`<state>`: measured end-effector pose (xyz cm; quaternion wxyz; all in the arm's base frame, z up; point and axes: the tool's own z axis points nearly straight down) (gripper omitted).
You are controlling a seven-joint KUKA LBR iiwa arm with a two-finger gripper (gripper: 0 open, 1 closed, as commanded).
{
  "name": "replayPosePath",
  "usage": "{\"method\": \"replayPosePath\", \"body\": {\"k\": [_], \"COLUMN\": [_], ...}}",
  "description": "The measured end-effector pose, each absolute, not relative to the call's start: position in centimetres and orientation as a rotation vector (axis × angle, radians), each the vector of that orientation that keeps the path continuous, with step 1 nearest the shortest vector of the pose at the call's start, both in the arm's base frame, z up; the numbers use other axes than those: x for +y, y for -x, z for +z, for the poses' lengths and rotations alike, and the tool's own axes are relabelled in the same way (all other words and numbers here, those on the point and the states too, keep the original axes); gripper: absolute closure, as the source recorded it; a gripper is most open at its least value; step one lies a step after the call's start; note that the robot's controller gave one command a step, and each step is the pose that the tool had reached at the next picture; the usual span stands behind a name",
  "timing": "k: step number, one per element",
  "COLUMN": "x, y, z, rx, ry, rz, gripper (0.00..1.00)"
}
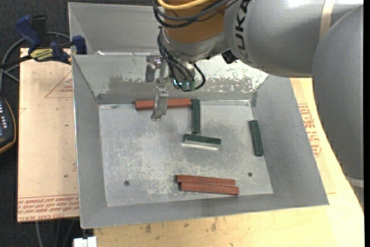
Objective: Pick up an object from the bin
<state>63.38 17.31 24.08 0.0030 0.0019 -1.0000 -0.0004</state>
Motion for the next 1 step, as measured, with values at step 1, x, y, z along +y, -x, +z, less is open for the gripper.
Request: {"method": "replayPosePath", "body": {"k": [1], "x": [10.45], "y": [-64.84], "z": [6.74], "rx": [-3.144], "ry": [0.012], "rz": [-0.003], "gripper": [0.0]}}
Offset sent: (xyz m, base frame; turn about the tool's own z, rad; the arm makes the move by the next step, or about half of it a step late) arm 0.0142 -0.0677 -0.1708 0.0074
